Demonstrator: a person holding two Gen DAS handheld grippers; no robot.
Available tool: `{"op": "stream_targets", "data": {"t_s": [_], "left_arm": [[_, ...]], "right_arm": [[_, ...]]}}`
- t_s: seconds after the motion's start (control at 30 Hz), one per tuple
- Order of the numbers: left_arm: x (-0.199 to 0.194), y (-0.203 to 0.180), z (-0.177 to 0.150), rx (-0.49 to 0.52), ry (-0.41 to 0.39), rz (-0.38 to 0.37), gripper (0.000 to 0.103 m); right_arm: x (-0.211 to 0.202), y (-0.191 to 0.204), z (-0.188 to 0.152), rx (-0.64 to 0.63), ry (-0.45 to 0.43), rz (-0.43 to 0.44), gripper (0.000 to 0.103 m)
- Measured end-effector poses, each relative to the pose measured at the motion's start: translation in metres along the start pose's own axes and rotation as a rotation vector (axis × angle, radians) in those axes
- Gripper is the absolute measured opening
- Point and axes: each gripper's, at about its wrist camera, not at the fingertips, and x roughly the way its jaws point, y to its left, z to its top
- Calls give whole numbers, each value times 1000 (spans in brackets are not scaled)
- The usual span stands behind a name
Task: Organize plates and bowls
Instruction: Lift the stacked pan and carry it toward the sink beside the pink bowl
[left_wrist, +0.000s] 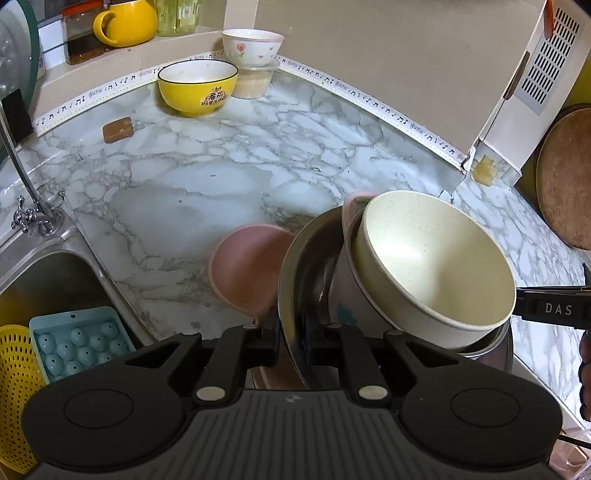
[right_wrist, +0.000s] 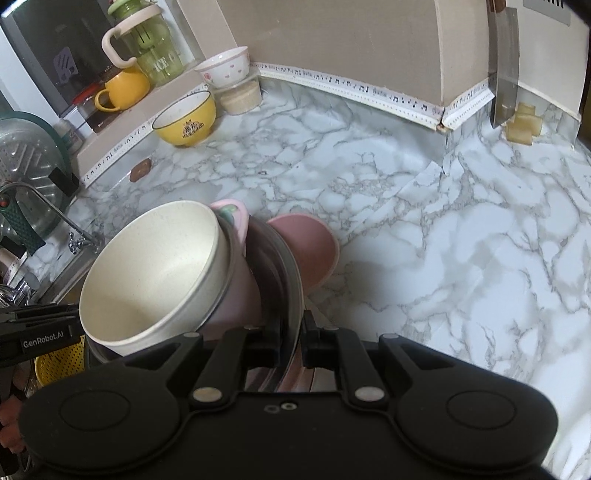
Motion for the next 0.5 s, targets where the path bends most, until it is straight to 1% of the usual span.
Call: {"op": "stream_targets", "data": {"t_s": [0.23, 0.5], "left_arm": [[3, 3, -2, -2, 2, 0, 11], [3, 5, -1, -8, 17, -22, 12]], "right_arm": [[3, -1, -1, 4, 15, 5, 12], [5, 1, -1, 4, 29, -12, 12]]}}
